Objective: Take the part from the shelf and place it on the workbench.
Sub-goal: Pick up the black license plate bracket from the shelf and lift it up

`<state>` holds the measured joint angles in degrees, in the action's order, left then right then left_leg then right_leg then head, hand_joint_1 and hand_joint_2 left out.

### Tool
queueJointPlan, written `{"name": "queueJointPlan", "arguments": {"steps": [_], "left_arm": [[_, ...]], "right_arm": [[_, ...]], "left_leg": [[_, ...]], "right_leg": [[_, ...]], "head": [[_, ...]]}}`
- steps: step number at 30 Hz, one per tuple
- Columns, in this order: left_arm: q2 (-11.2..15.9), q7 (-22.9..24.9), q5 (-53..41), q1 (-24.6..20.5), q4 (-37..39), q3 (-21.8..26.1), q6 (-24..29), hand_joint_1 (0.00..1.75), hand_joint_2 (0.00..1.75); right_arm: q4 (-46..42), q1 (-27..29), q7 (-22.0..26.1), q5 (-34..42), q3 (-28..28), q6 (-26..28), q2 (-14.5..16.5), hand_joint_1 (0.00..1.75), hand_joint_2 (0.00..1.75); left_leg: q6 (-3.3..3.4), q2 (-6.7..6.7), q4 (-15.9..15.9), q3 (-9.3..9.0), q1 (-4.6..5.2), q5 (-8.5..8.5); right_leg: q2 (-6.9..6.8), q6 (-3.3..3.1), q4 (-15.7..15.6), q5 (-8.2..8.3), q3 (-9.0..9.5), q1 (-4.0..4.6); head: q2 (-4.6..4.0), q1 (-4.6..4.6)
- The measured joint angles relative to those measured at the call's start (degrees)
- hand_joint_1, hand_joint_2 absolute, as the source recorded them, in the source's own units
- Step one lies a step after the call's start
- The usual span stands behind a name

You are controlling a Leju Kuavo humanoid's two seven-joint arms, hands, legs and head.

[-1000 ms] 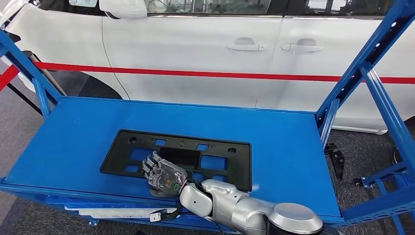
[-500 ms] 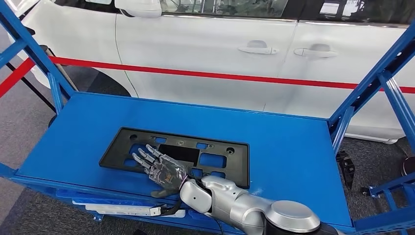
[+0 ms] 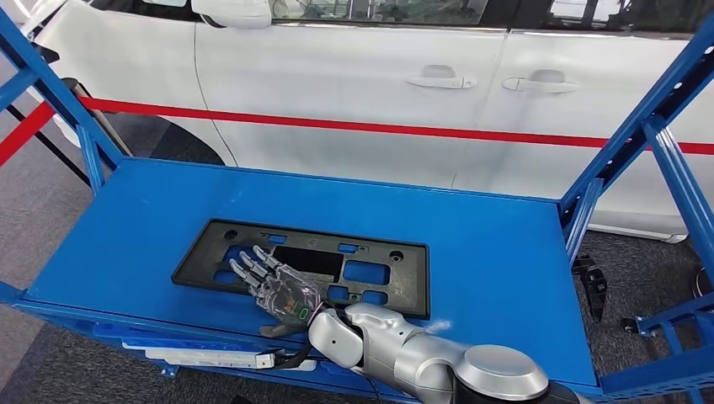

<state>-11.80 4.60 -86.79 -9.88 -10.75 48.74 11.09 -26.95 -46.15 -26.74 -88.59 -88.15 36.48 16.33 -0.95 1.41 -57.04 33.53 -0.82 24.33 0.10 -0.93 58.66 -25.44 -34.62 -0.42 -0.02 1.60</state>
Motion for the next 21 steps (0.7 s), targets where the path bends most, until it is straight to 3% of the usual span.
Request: {"name": "queueJointPlan", "arguments": {"steps": [12,14,18,21], "left_arm": [[0.0,0.0,-0.4,0.0,0.0,0.0,-0.1,0.0,0.0],[0.0,0.1,-0.5,0.0,0.0,0.0,-0.1,0.0,0.0],[0.1,0.3,-1.0,0.0,0.0,0.0,-0.5,0.0,0.0],[0.1,0.4,-1.2,-0.1,0.0,-0.1,-0.7,0.0,0.0]], "right_arm": [[-0.2,-0.8,-1.1,0.1,-0.2,1.4,-0.2,0.0,0.0],[-0.3,-0.6,2.2,0.3,0.7,-1.2,-0.3,0.0,0.0],[-0.8,-0.6,13.1,0.2,7.5,-8.5,0.0,0.0,0.0],[-0.8,-0.9,16.6,0.1,10.7,-10.9,0.6,0.0,0.0]], "left_leg": [[0.03,0.01,-0.1,0.16,0.12,0.0],[0.04,0.0,-0.1,0.15,0.14,0.01],[0.08,0.0,-0.1,0.14,0.15,-0.01],[0.11,0.0,-0.1,0.17,0.15,-0.05]], "right_leg": [[0.0,0.22,-0.1,0.14,-0.01,-0.16],[0.01,0.23,-0.1,0.15,-0.01,-0.18],[0.02,0.28,-0.1,0.18,-0.01,-0.2],[0.0,0.3,-0.1,0.22,-0.02,-0.2]], "head": [[0.0,0.0],[0.0,0.0],[0.0,0.0],[0.0,0.0]]}}
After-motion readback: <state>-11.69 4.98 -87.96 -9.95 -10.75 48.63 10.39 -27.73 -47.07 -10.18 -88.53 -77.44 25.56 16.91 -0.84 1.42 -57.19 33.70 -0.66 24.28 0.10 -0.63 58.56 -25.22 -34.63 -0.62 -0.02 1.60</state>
